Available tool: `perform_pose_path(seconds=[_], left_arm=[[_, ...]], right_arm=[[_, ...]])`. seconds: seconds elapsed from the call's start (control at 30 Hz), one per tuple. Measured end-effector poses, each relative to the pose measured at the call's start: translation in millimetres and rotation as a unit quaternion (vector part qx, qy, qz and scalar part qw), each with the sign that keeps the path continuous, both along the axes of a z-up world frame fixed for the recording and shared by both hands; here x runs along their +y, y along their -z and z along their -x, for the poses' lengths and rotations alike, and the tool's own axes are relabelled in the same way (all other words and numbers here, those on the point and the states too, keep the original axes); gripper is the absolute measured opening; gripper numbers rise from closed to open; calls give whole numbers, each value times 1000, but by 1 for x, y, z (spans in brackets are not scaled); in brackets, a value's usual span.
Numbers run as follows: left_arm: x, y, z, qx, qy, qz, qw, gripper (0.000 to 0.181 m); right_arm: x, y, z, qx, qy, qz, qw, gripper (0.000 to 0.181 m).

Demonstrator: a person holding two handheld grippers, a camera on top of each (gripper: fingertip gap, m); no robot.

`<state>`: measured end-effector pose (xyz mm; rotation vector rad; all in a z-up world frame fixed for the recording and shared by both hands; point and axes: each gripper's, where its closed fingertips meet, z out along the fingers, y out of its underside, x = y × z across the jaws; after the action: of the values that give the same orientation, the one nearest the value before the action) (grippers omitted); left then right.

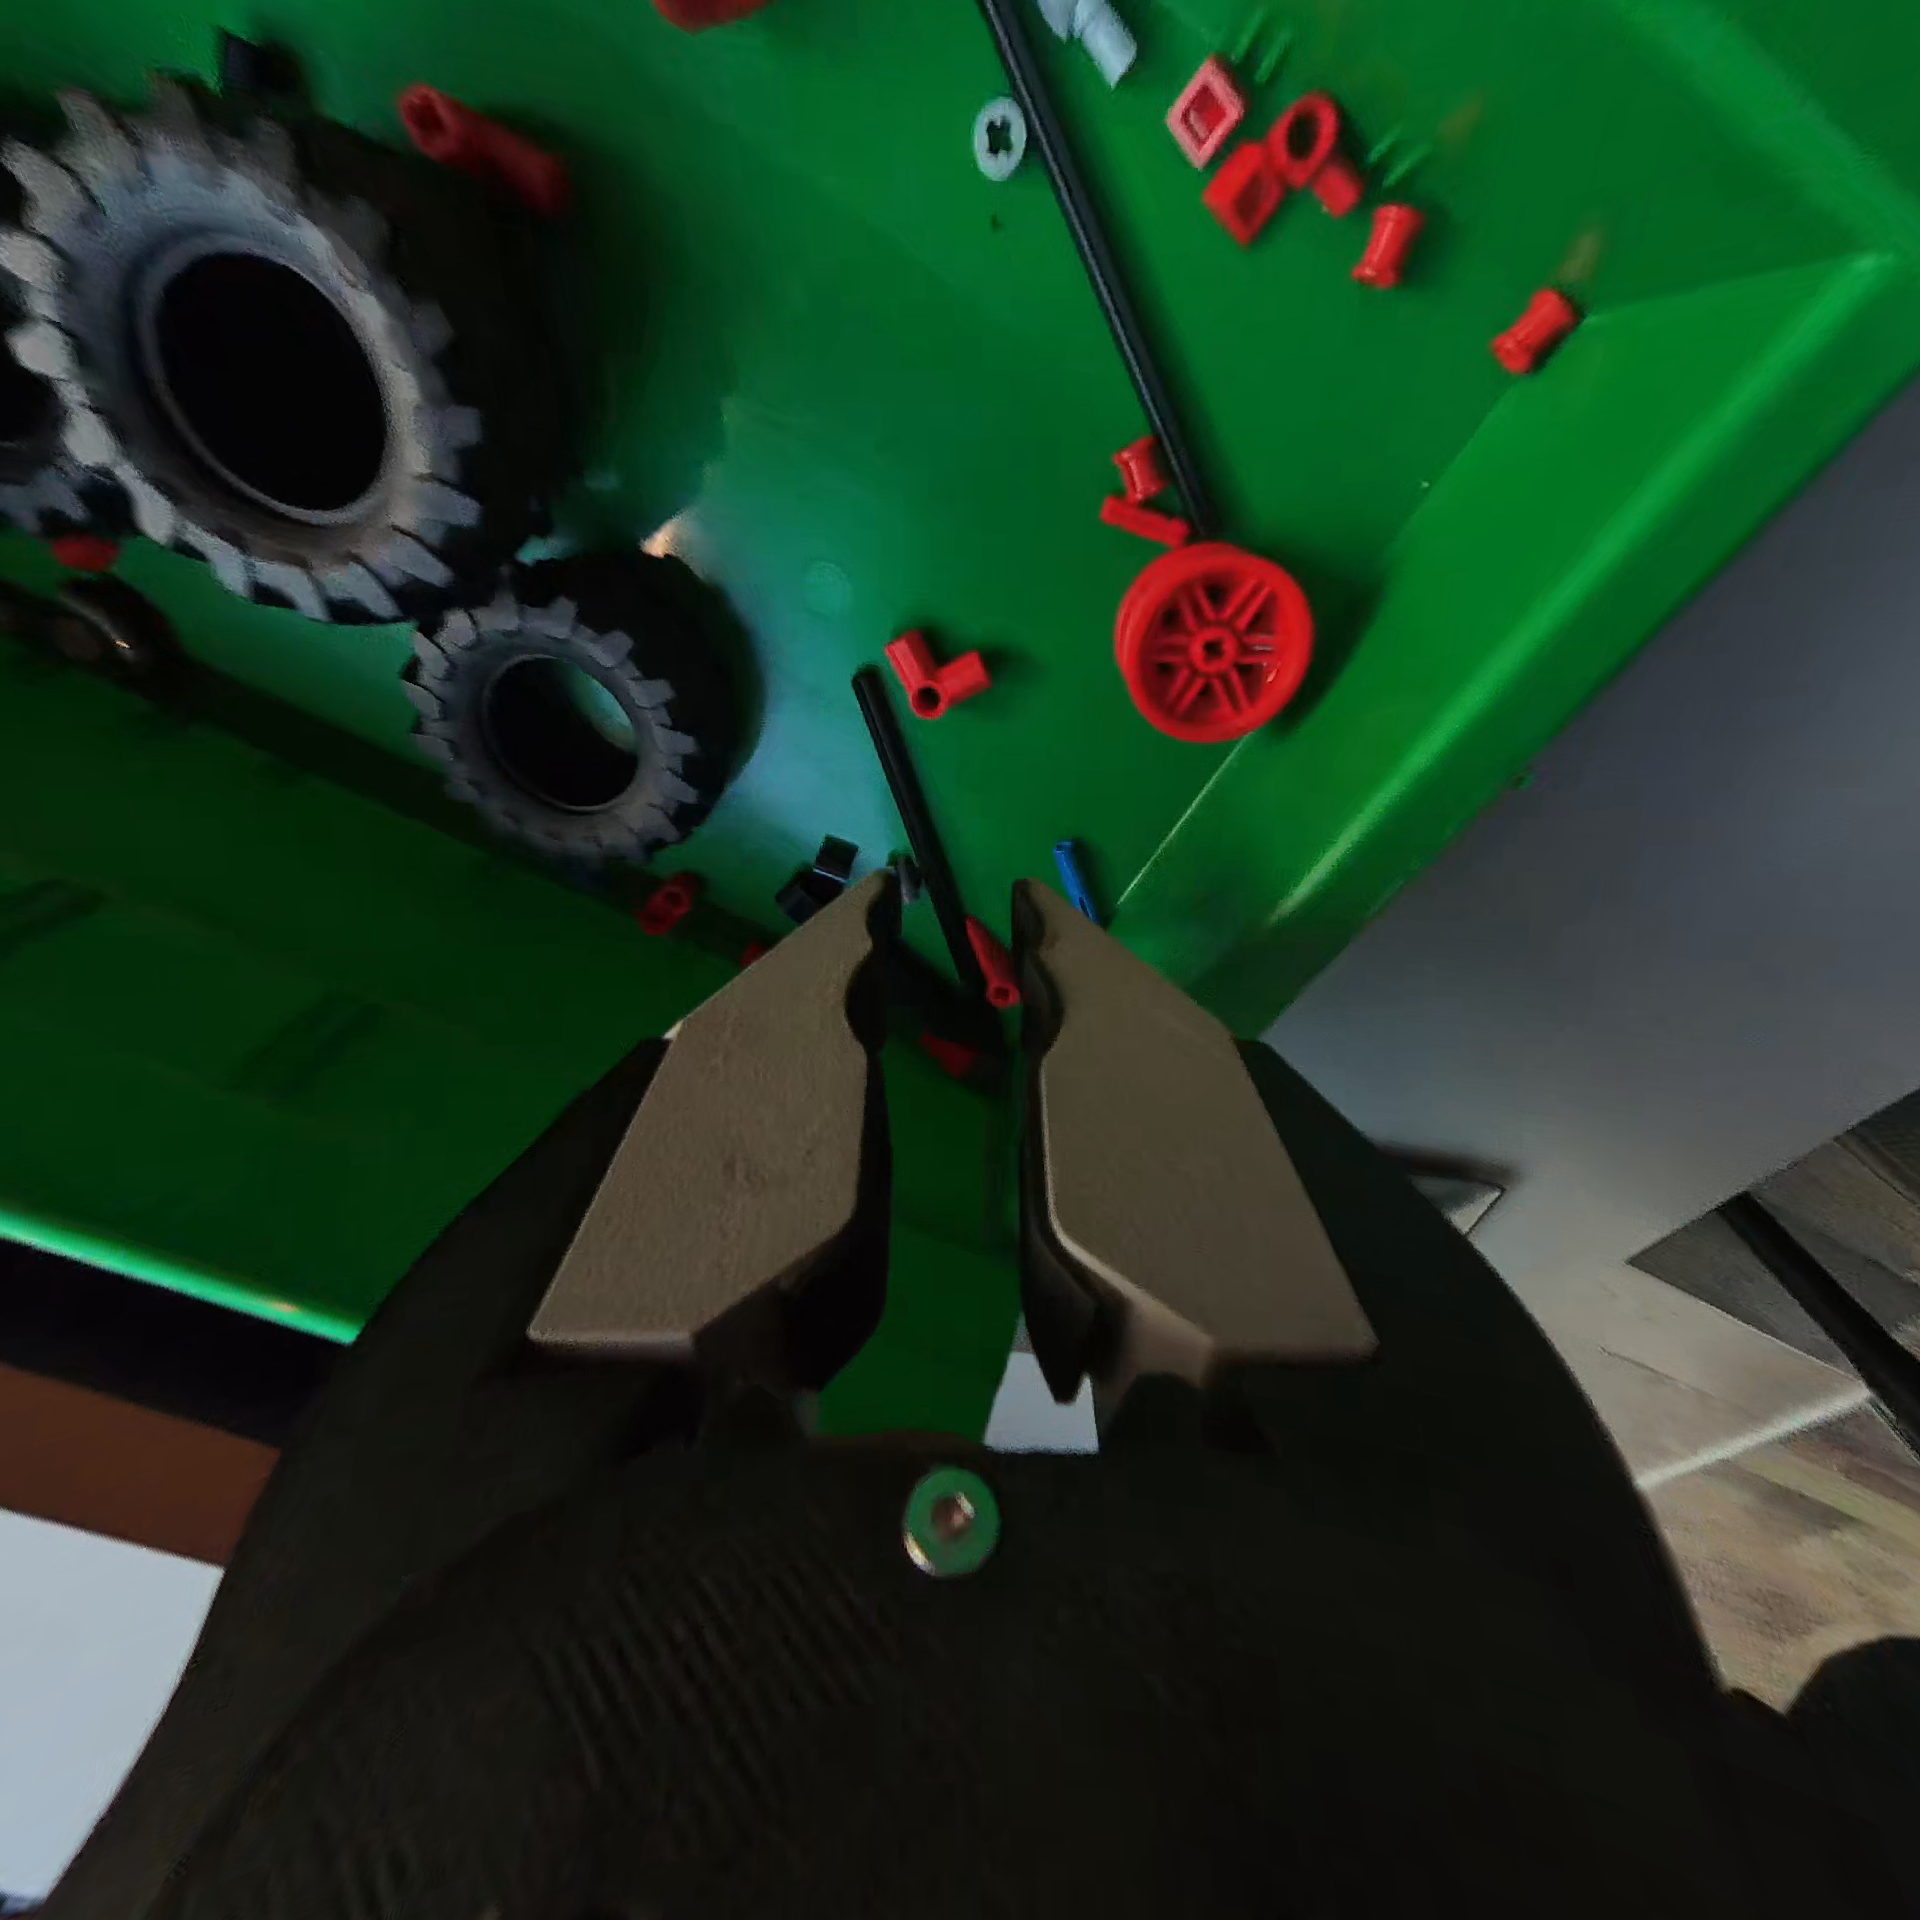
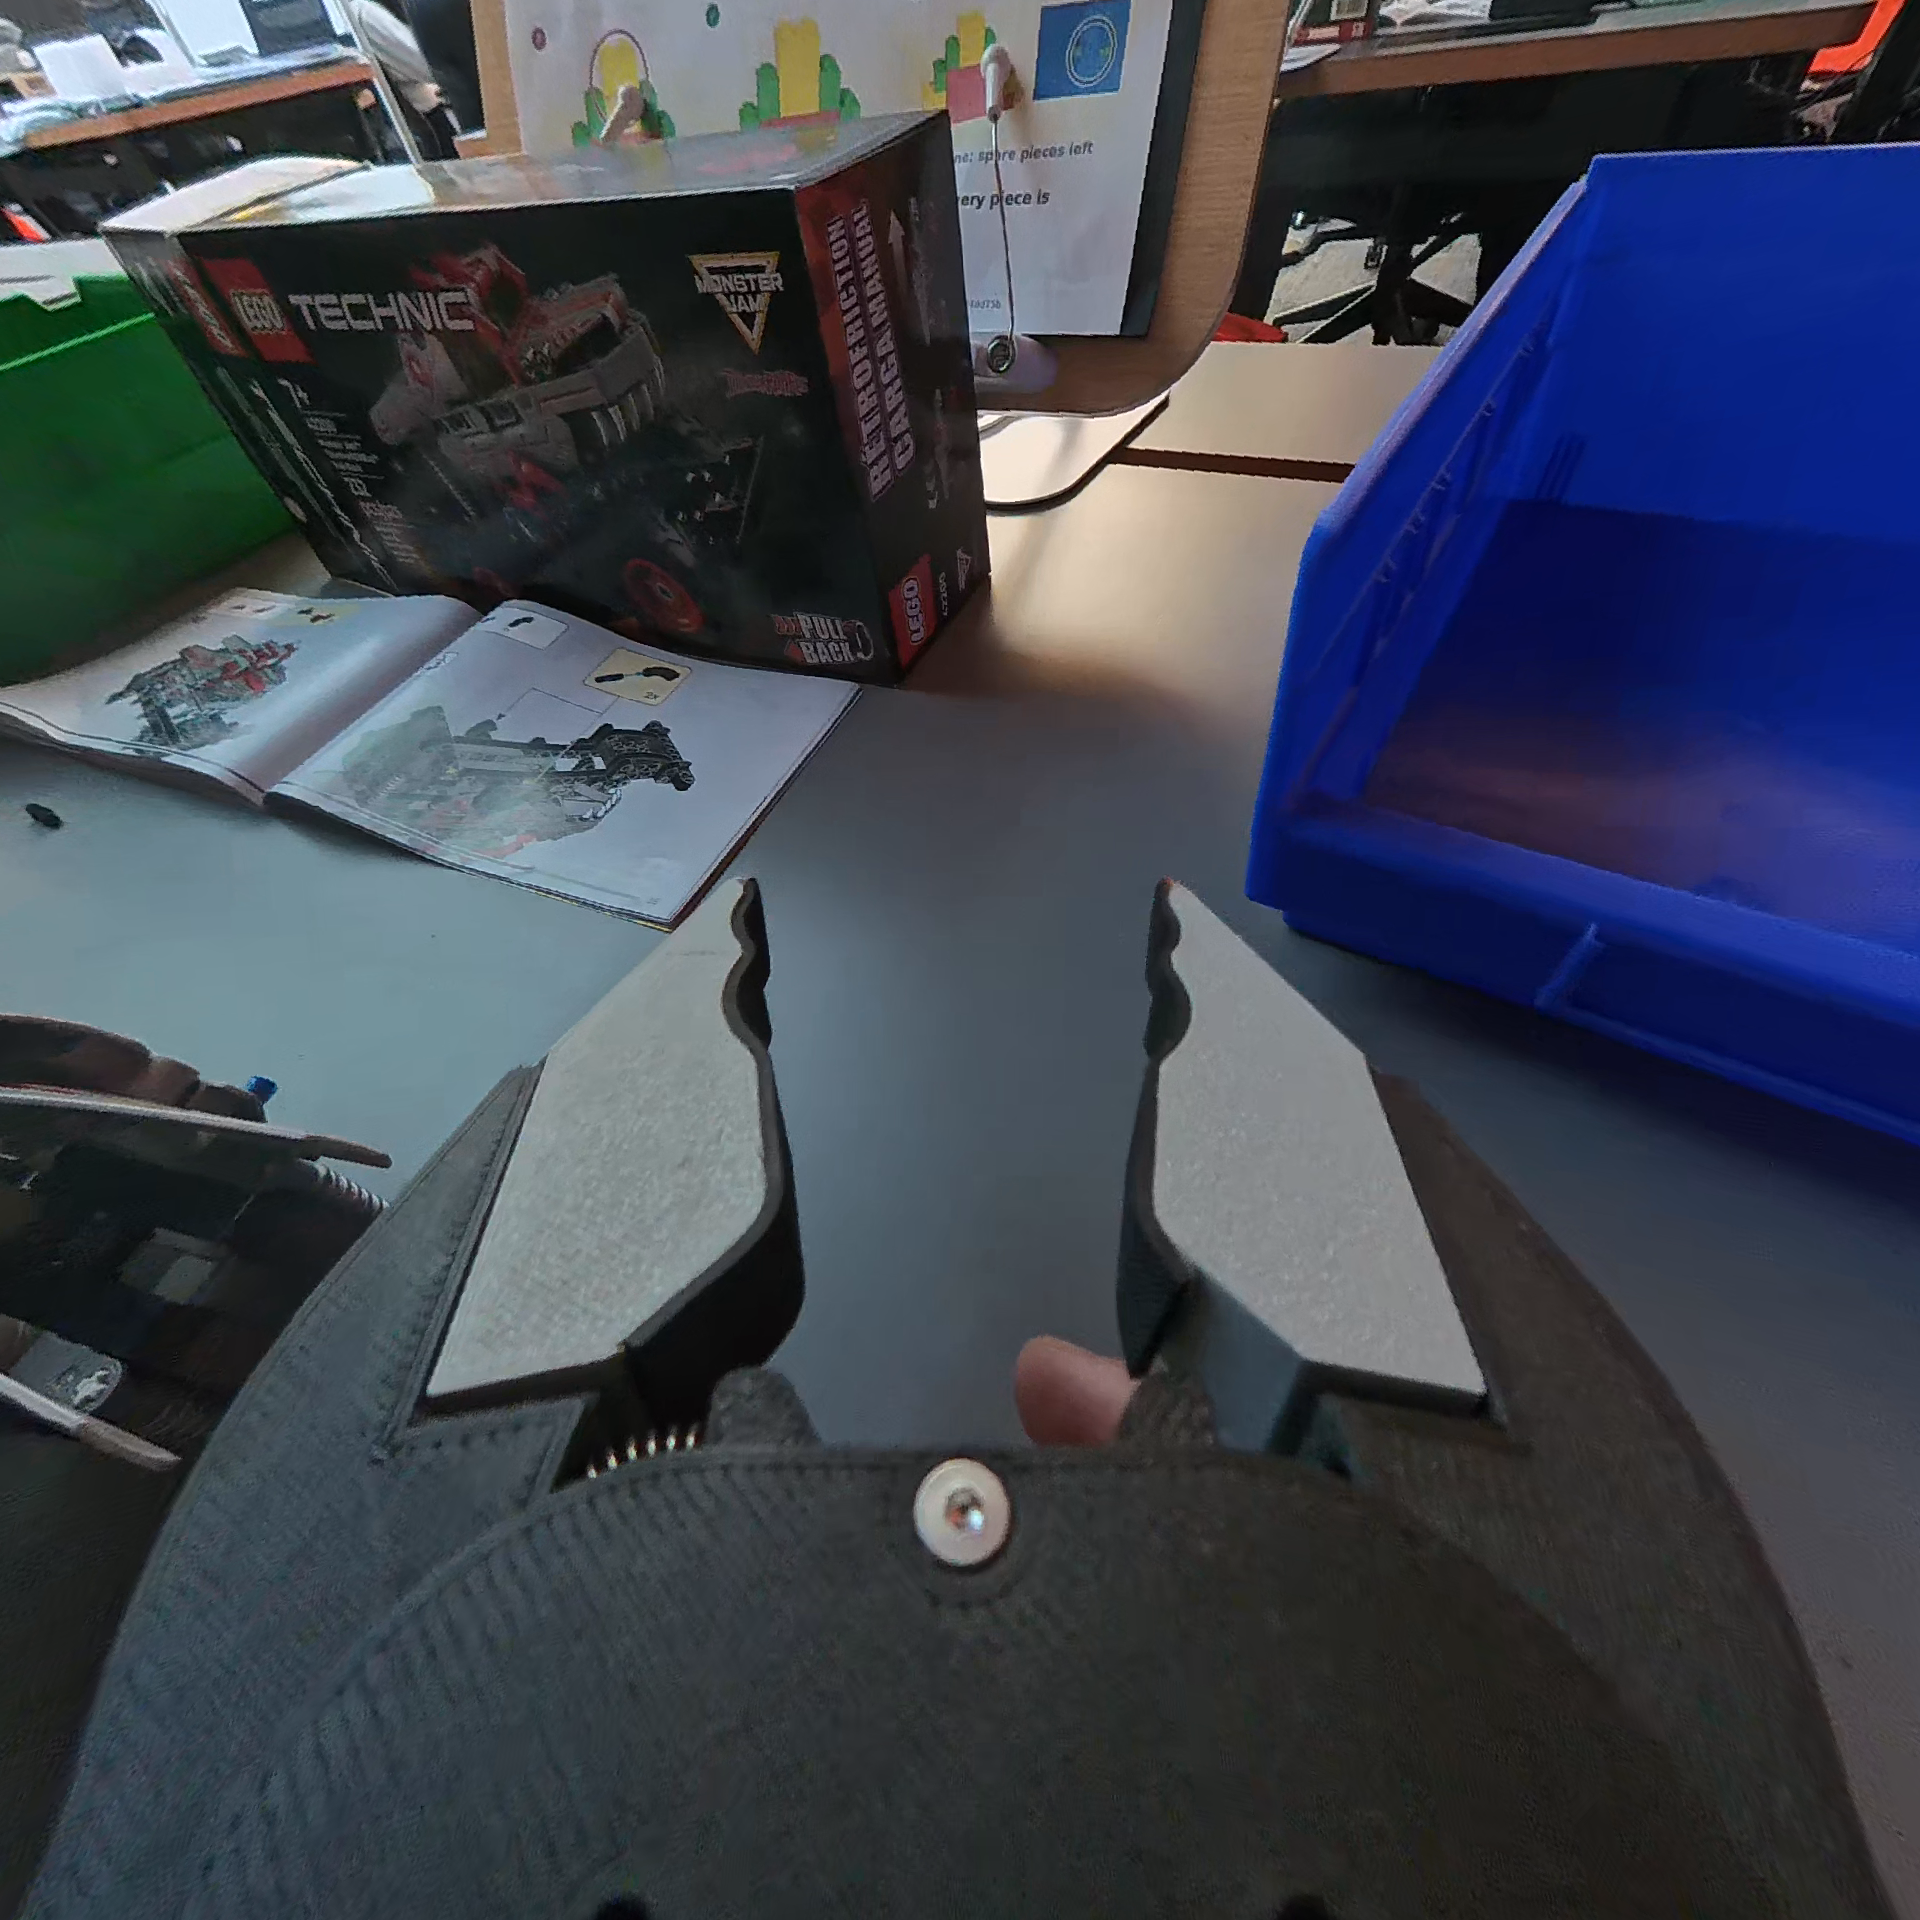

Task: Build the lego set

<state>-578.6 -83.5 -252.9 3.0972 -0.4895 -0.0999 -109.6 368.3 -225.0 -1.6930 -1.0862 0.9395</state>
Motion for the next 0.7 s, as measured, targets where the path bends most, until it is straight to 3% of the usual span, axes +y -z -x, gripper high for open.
perform_pose_path(seconds=[0.03,0.2,0.27,0.33,0.47,0.6,0.7], left_arm=[[-4,5,1,0,-3,17,1000,19],[14,24,-8,-46,3,15,999,21],[29,25,31,54,-21,-3,998,0],[30,21,41,75,-20,10,997,0],[43,2,44,91,3,-17,996,11],[88,-26,32,47,65,-115,990,22],[123,-27,19,35,140,-168,975,53]], right_arm=[[0,0,0,0,-2,0,1000,71],[-2,0,1,0,-10,2,1000,71],[-2,0,1,1,-11,3,1000,71],[-2,0,1,2,-10,3,1000,71],[-1,0,1,0,-8,6,1000,70],[0,1,1,-1,-6,11,1000,68],[2,1,0,-1,0,11,1000,67]])
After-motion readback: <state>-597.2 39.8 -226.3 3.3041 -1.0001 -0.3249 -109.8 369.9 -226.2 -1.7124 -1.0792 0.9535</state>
